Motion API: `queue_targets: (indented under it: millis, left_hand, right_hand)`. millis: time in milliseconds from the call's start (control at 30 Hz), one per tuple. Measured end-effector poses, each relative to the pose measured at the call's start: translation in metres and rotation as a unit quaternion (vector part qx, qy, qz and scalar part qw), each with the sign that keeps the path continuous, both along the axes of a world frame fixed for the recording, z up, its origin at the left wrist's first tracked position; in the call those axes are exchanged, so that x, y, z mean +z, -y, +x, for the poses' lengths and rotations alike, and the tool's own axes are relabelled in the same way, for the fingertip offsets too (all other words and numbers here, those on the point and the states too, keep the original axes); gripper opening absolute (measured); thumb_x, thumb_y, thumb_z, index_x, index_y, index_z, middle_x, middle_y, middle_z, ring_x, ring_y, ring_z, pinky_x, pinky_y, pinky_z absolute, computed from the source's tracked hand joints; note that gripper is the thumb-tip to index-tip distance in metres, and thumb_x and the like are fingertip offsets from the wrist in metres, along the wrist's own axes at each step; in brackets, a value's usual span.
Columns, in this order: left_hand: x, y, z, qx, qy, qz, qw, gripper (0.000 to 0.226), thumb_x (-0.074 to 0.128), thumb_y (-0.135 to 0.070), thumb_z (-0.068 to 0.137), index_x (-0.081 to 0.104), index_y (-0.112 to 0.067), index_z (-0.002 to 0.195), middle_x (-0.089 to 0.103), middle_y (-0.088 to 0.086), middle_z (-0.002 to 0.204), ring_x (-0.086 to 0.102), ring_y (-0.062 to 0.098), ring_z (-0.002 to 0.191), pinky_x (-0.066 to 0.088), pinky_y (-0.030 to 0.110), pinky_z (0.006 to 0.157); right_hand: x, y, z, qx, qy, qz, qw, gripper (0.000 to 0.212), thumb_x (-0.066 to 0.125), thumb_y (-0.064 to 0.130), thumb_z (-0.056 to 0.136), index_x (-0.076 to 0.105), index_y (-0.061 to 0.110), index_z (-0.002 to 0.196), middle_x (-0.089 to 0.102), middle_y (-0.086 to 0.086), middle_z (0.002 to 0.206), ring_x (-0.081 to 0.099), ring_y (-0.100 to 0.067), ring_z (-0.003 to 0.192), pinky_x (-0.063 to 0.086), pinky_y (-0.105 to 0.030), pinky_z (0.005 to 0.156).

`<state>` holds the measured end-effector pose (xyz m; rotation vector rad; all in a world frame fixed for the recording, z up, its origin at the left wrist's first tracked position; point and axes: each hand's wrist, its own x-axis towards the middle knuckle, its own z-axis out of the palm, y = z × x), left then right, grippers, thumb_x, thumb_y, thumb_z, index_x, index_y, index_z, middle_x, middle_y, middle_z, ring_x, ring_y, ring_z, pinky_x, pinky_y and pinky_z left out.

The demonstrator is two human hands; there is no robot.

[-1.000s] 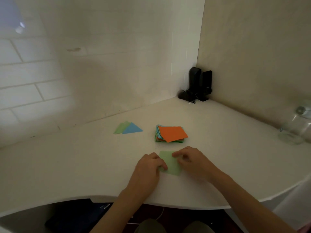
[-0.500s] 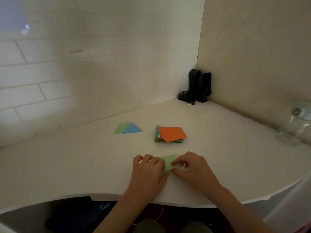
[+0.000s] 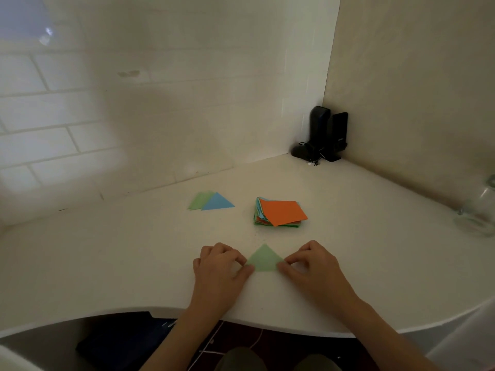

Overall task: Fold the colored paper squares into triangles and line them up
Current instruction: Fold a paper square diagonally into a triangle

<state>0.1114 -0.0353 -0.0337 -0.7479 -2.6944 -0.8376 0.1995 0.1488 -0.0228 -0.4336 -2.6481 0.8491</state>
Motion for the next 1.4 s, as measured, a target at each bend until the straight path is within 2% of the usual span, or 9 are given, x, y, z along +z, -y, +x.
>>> queue_targets:
  millis: [233,433,633,800,967,1033,1133,1200,1400]
  left_hand:
    - [-0.006,-0.021,0.006,0.057,-0.083,-0.054,0.993,0.052,0.041,-0.069,0.074,0.060,-0.022,0.065,0.048,-0.003,0.079,0.045,0.020,0.078,0.030,0.032,0.065]
    - [-0.006,-0.021,0.005,0.061,-0.044,-0.075,0.994,0.037,0.048,-0.062,0.083,0.058,-0.027,0.089,0.044,-0.005,0.101,0.037,0.017,0.098,0.025,0.031,0.079]
    - [-0.001,-0.005,-0.002,0.037,0.022,-0.042,0.998,0.023,0.053,-0.058,0.084,0.052,-0.037,0.095,0.040,-0.016,0.104,0.031,0.008,0.104,0.017,0.026,0.082]
    - [0.004,0.008,-0.006,0.030,0.040,-0.037,0.998,0.010,0.059,-0.045,0.085,0.056,-0.040,0.093,0.038,-0.020,0.102,0.026,0.004,0.097,0.019,0.025,0.082]
    - [0.000,-0.006,0.012,-0.004,-0.027,0.015,1.000,0.019,0.073,0.001,0.071,0.064,-0.010,0.085,0.055,0.005,0.090,0.045,0.017,0.080,0.042,0.029,0.061]
    - [0.003,-0.018,0.022,0.014,-0.059,-0.009,0.998,0.022,0.075,-0.007,0.073,0.062,-0.008,0.091,0.054,0.007,0.091,0.048,0.019,0.080,0.042,0.026,0.059]
    - [0.009,-0.031,0.028,0.039,-0.025,-0.031,0.998,0.034,0.055,-0.038,0.091,0.051,-0.014,0.115,0.046,0.004,0.112,0.041,0.017,0.099,0.040,0.026,0.080]
    - [0.012,-0.034,0.024,0.036,0.001,-0.049,0.998,0.039,0.055,-0.042,0.090,0.047,-0.017,0.119,0.042,0.003,0.116,0.042,0.016,0.102,0.038,0.024,0.084]
    - [0.015,-0.027,0.004,-0.008,0.106,0.050,0.993,0.025,0.070,-0.021,0.082,0.059,-0.018,0.103,0.056,-0.006,0.088,0.050,0.006,0.074,0.039,0.018,0.067]
  right_hand:
    - [-0.004,0.015,-0.014,-0.088,0.040,0.093,0.991,0.040,0.052,0.072,0.074,0.065,0.034,0.081,0.049,0.015,0.090,0.047,-0.006,0.090,0.028,-0.028,0.076]
    - [-0.006,0.012,-0.013,-0.078,0.027,0.081,0.993,0.034,0.058,0.068,0.073,0.049,0.036,0.082,0.047,0.015,0.088,0.047,-0.007,0.088,0.029,-0.028,0.076]
    - [-0.001,-0.004,-0.014,-0.027,0.051,-0.009,0.998,0.026,0.069,0.051,0.073,0.050,0.035,0.083,0.053,0.014,0.085,0.050,-0.005,0.081,0.041,-0.031,0.078]
    - [0.001,-0.011,-0.010,0.002,0.020,-0.072,0.997,0.019,0.075,0.030,0.074,0.061,0.026,0.086,0.060,0.011,0.085,0.046,0.000,0.066,0.040,-0.024,0.070]
    - [-0.003,-0.004,-0.006,-0.018,0.003,-0.035,0.999,0.015,0.072,0.034,0.076,0.059,0.032,0.085,0.056,0.014,0.085,0.046,-0.002,0.073,0.044,-0.031,0.079]
    - [-0.003,-0.002,-0.005,-0.020,0.004,-0.015,1.000,0.015,0.070,0.036,0.078,0.056,0.036,0.085,0.055,0.014,0.086,0.047,-0.003,0.077,0.043,-0.032,0.080]
    - [-0.005,-0.001,-0.004,-0.020,-0.003,-0.005,1.000,0.016,0.068,0.038,0.078,0.053,0.038,0.085,0.054,0.014,0.087,0.048,-0.005,0.082,0.042,-0.032,0.081]
    - [-0.006,-0.001,-0.004,-0.018,-0.005,0.003,1.000,0.016,0.067,0.039,0.079,0.052,0.039,0.085,0.054,0.014,0.087,0.049,-0.006,0.084,0.042,-0.031,0.081]
    - [-0.006,-0.005,-0.006,0.001,-0.018,0.010,1.000,0.015,0.069,0.039,0.078,0.056,0.038,0.086,0.054,0.015,0.087,0.050,-0.004,0.078,0.045,-0.029,0.077]
